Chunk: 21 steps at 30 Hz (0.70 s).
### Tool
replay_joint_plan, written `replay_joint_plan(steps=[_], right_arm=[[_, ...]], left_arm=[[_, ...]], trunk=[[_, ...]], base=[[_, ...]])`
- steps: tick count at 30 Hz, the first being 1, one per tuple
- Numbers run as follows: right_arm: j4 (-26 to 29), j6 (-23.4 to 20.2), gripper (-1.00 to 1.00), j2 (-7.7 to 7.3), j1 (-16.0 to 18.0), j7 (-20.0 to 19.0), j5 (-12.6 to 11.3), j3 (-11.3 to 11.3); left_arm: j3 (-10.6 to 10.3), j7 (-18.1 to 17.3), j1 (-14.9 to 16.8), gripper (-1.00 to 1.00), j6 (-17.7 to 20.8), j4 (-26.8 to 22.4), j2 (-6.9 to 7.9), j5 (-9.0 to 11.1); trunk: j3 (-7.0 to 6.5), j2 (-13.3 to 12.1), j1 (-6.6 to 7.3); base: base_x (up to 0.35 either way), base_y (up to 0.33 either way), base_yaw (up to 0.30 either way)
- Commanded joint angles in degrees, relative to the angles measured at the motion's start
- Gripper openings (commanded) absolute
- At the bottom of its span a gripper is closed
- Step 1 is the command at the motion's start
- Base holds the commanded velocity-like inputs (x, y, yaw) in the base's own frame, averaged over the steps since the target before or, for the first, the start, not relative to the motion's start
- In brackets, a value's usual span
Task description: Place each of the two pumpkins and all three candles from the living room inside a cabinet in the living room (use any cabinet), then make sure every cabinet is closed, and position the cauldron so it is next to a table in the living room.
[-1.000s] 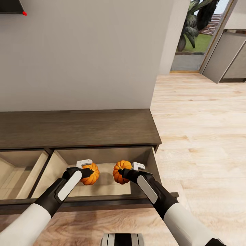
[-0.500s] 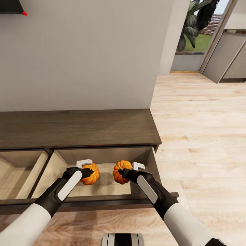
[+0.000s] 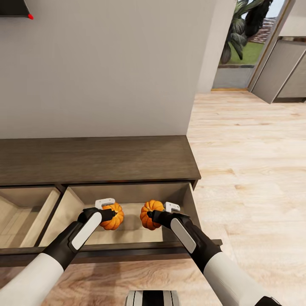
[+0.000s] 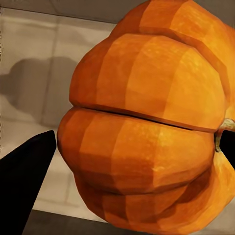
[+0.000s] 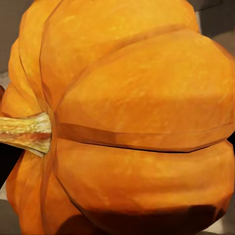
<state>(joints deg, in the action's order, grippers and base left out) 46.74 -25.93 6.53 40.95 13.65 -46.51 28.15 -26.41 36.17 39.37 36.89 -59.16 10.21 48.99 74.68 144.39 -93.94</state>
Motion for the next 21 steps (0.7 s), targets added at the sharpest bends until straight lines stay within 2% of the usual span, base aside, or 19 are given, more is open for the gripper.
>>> replay_joint_plan(steps=[1,5,11,19,21], right_arm=[[0.1,0.0,-1.0,-0.03,0.0,0.7,-0.9,0.1],[0.1,-0.1,-1.0,-0.03,0.1,0.7,-0.9,0.1],[0.1,-0.1,-1.0,-0.03,0.1,0.7,-0.9,0.1],[0.1,-0.1,-1.0,-0.03,0.1,0.7,-0.9,0.1],[0.1,-0.1,-1.0,-0.03,0.1,0.7,-0.9,0.1]], left_arm=[[-0.2,0.7,0.1,-1.0,0.0,-0.1,0.07,0.5],[-0.2,0.7,0.0,-1.0,0.0,-0.1,0.07,0.5],[-0.2,0.7,0.0,-1.0,0.0,-0.1,0.07,0.5],[-0.2,0.7,0.0,-1.0,0.0,0.0,0.07,0.5],[-0.2,0.7,0.1,-1.0,0.0,0.0,0.07,0.5]], trunk=[[0.27,0.0,-0.01],[1.15,0.1,-0.12],[1.15,0.1,-0.12],[2.93,0.2,-0.32],[2.93,0.2,-0.32]], base=[[0.0,0.0,0.0],[0.0,0.0,0.0],[0.0,0.0,0.0],[0.0,0.0,0.0],[0.0,0.0,0.0]])
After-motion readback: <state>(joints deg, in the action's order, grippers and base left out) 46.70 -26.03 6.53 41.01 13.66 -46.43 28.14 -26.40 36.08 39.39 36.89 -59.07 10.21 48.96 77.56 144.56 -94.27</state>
